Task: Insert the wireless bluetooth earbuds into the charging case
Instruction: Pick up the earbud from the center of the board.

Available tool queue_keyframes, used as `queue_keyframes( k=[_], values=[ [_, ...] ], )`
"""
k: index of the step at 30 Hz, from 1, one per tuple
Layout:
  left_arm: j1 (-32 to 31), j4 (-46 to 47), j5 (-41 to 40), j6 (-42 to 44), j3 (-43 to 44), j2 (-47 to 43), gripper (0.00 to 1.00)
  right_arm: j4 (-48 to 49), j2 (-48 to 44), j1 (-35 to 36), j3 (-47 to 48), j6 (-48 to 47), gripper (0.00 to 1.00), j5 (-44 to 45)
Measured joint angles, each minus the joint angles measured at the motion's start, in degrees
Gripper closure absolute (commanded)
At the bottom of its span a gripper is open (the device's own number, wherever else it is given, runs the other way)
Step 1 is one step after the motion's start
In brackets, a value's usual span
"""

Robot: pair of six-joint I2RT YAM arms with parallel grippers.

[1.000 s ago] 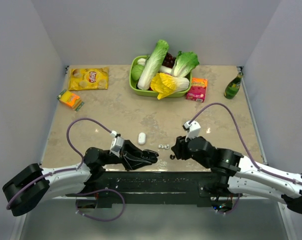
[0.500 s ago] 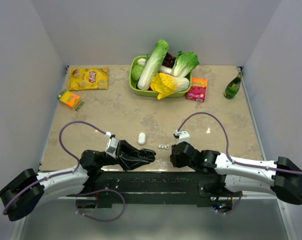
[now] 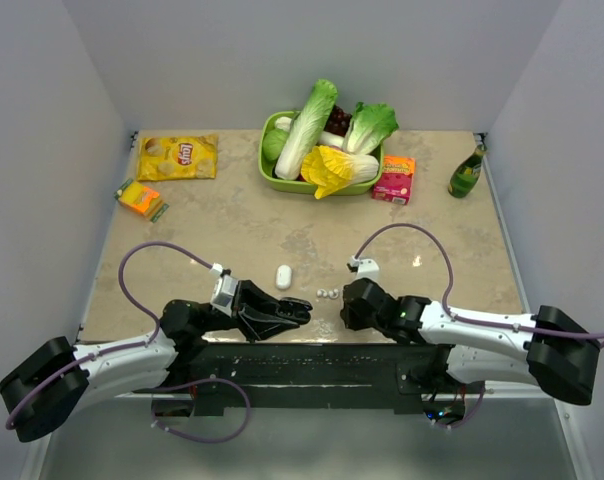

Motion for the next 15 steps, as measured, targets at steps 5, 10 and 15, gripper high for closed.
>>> queue_keyframes(
  k=[5, 10, 15],
  values=[
    [0.0, 0.0, 0.0, 0.0, 0.0, 0.2, 1.0, 0.0, -0.4, -0.3, -0.7, 1.7, 0.92, 0.0],
    [0.0, 0.0, 0.0, 0.0, 0.0, 0.9, 1.0, 0.3, -0.3, -0.3, -2.6, 3.1, 0.96, -0.4],
    [0.0, 0.0, 0.1, 0.0, 0.0, 1.1, 1.0, 2.1, 0.4, -0.4, -3.4, 4.6, 0.92, -1.4]
  ],
)
